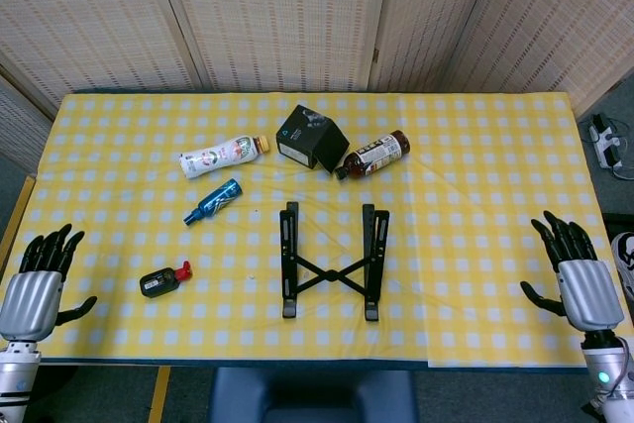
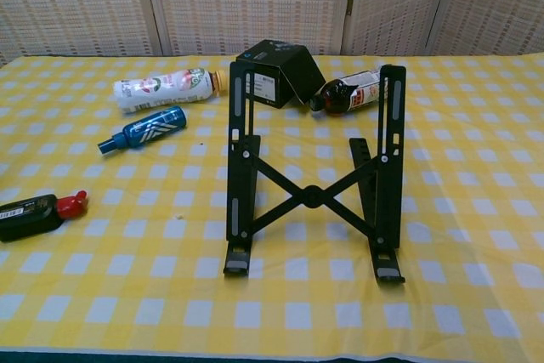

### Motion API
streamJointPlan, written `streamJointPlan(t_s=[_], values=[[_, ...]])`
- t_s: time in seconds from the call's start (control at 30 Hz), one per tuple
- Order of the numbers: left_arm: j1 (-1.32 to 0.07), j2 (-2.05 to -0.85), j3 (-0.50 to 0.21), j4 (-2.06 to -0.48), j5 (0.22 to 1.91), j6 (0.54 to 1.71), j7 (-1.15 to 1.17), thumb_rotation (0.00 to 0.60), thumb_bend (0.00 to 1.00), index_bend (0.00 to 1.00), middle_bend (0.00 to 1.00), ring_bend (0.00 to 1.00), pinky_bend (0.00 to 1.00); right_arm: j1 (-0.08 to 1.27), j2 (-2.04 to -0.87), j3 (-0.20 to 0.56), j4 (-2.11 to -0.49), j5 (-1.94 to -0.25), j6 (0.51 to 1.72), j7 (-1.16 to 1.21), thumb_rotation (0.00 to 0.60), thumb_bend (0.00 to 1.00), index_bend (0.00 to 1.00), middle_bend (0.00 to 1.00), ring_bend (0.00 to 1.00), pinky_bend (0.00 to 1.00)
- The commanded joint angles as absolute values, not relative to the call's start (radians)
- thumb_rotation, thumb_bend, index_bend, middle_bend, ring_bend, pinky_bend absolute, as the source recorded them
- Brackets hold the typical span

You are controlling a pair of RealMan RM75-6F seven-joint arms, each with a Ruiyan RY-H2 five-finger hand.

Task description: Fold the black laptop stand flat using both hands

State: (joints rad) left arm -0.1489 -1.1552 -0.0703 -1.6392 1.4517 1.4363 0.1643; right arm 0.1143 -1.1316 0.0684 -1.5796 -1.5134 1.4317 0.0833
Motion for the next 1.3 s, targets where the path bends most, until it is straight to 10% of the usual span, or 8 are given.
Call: streamJointPlan(t_s=[0.03,0.63,1.3], values=[[-0.154,-1.161,-0.072,-1.635,1.460,1.435,0.150,0.600,0.21,0.00,0.00,0.00,0.00,0.152,-1.122,0.066,-1.598,-1.529,1.375,0.142,0.600,0.28,0.00,0.00,0.01,0.00],[-0.271,-1.176,-0.097,-1.616,1.570,1.369,-0.025,0.600,0.21,0.00,0.00,0.00,0.00,0.483,-1.243,0.105,-1.495,-1.580,0.982,0.873,0.600,0.35,0.00,0.10,0.17,0.08],[-0.467,-1.199,-0.102,-1.530,1.576,1.133,-0.384,0.600,0.21,0.00,0.00,0.00,0.00,0.694,-1.465,0.037,-1.260,-1.722,0.980,1.459,0.600,0.17,0.00,0.02,0.07,0.00]])
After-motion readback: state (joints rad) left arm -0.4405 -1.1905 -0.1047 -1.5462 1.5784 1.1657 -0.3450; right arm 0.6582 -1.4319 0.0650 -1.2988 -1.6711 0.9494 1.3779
